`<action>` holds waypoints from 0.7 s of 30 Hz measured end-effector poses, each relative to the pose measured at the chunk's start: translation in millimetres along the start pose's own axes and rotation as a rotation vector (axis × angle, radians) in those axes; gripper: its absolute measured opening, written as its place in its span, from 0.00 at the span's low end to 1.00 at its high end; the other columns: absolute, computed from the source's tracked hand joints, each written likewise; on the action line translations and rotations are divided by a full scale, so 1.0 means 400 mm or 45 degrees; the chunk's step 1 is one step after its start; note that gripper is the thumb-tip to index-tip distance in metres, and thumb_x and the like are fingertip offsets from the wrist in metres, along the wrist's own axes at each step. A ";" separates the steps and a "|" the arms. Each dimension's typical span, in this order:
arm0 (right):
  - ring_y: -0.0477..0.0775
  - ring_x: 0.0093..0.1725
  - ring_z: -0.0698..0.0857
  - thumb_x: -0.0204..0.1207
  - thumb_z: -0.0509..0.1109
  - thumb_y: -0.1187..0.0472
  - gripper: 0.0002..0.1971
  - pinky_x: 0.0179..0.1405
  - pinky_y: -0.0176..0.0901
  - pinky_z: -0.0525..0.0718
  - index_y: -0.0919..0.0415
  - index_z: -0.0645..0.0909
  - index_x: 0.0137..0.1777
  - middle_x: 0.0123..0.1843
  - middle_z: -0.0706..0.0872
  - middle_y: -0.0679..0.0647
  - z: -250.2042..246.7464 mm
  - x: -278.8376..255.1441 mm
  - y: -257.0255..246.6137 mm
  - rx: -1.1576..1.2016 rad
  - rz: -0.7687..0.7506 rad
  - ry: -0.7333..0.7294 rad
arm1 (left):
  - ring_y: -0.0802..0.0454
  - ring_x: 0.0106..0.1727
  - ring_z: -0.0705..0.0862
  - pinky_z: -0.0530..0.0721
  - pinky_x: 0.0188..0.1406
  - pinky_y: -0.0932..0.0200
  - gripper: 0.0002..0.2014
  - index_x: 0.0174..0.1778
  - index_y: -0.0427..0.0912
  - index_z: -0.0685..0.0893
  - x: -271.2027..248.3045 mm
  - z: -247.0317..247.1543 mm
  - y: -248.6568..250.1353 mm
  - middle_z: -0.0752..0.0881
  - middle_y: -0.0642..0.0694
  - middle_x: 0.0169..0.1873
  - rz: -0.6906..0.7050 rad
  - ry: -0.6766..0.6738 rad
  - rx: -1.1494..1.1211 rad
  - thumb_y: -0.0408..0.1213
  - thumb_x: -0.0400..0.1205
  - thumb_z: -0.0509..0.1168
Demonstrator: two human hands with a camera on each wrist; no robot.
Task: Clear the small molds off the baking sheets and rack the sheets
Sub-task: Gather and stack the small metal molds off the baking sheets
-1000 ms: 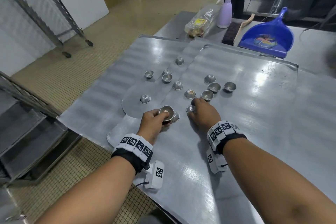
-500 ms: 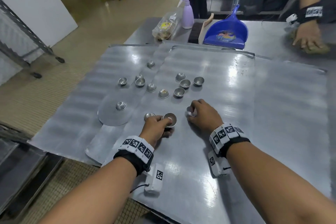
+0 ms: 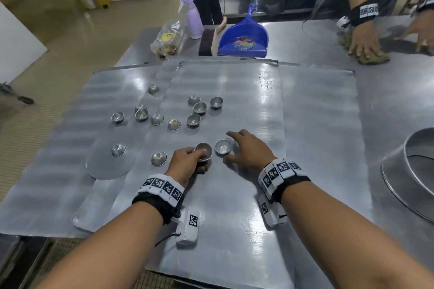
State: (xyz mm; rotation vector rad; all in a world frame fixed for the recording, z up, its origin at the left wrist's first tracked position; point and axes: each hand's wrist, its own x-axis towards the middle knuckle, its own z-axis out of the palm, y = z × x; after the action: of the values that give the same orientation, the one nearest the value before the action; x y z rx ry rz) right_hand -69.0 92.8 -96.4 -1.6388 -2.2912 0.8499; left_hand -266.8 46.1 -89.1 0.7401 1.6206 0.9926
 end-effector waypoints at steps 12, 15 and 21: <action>0.54 0.60 0.82 0.71 0.71 0.42 0.24 0.52 0.46 0.79 0.47 0.81 0.67 0.62 0.85 0.46 0.034 -0.003 -0.006 0.070 0.005 0.193 | 0.44 0.26 0.79 0.78 0.25 0.57 0.06 0.39 0.29 0.86 0.035 0.007 -0.001 0.85 0.31 0.29 0.007 0.009 -0.017 0.28 0.79 0.67; 0.55 0.55 0.84 0.71 0.71 0.45 0.19 0.49 0.47 0.80 0.49 0.81 0.60 0.57 0.85 0.48 0.008 -0.009 0.039 0.137 0.117 0.245 | 0.43 0.26 0.80 0.81 0.26 0.56 0.06 0.39 0.30 0.87 0.047 0.030 0.000 0.84 0.36 0.27 0.020 0.025 0.015 0.29 0.79 0.69; 0.57 0.54 0.84 0.71 0.71 0.46 0.21 0.46 0.45 0.75 0.51 0.80 0.63 0.59 0.84 0.49 -0.025 -0.045 0.128 0.230 0.320 0.333 | 0.45 0.21 0.78 0.76 0.24 0.57 0.08 0.47 0.25 0.83 0.038 0.134 0.028 0.82 0.33 0.33 0.002 -0.123 0.073 0.27 0.77 0.71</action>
State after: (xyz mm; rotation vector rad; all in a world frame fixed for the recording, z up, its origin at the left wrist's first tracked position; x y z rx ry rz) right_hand -16.4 91.1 -113.8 -1.8552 -1.8085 0.8094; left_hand -219.2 76.8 -91.9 0.8161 1.5705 0.9011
